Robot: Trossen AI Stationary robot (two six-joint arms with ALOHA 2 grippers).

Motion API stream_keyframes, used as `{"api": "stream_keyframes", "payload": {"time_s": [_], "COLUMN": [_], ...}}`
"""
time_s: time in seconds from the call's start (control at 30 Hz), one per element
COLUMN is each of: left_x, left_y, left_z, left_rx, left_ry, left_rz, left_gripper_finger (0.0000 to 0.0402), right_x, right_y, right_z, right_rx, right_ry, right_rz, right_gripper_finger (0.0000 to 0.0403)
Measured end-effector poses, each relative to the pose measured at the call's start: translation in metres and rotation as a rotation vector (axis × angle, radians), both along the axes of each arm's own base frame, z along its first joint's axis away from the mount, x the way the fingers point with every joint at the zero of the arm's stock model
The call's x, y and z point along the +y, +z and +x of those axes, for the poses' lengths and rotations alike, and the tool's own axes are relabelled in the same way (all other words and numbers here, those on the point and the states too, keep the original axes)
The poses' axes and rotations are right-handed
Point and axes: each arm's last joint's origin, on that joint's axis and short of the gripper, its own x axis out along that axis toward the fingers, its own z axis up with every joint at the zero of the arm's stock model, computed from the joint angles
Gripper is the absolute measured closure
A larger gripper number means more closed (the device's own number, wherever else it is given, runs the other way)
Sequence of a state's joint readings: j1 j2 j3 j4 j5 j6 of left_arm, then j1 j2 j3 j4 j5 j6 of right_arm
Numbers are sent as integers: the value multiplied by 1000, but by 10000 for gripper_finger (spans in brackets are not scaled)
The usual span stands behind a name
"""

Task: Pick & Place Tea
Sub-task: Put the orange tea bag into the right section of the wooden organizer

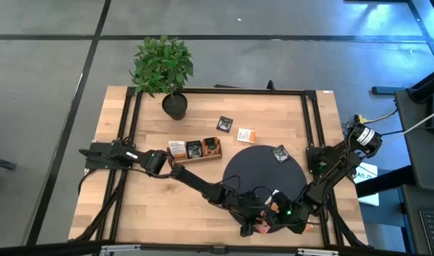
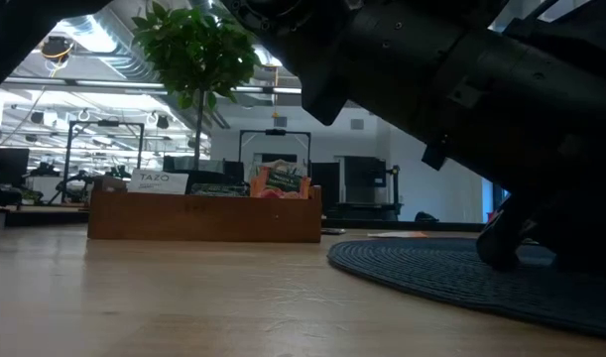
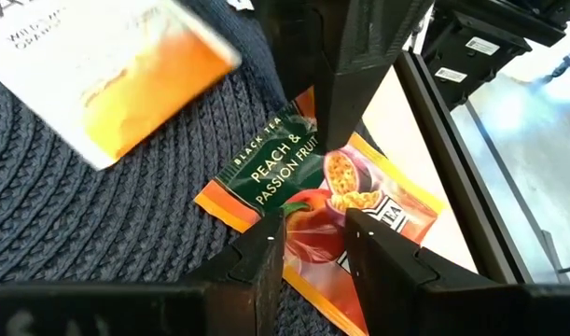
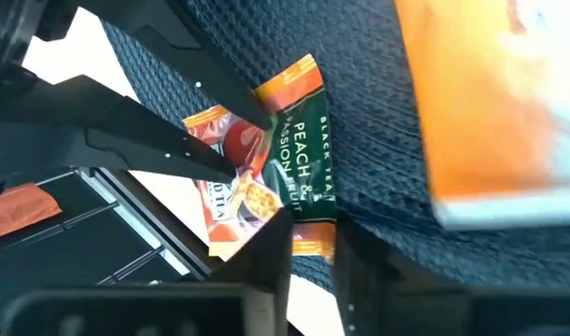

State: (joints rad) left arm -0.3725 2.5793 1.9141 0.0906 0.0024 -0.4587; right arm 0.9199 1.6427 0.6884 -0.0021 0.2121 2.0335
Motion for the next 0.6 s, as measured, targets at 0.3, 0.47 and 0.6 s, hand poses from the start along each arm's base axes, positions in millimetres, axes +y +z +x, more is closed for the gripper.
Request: {"api": "stream_keyframes", "payload": {"time_s": [0.3,0.47,0.6], "left_x": [5,24,47], "left_y": [9,43,89], "left_z": [2,2,-5], "left_rx": [-13,3,3], "left_ry": [-9,-35,-51], "left_rz": [-21,-31,92], "left_gripper_finger": [288,288,288], "right_x": [1,1,-2], "right_y": [0,9,24], "right_z": [-1,-2,-3], "right_rx": [-12,-35,-84], "right_ry": [19,25,34], "right_rz": [-13,7,21], "right_gripper_finger": [393,397,397]}}
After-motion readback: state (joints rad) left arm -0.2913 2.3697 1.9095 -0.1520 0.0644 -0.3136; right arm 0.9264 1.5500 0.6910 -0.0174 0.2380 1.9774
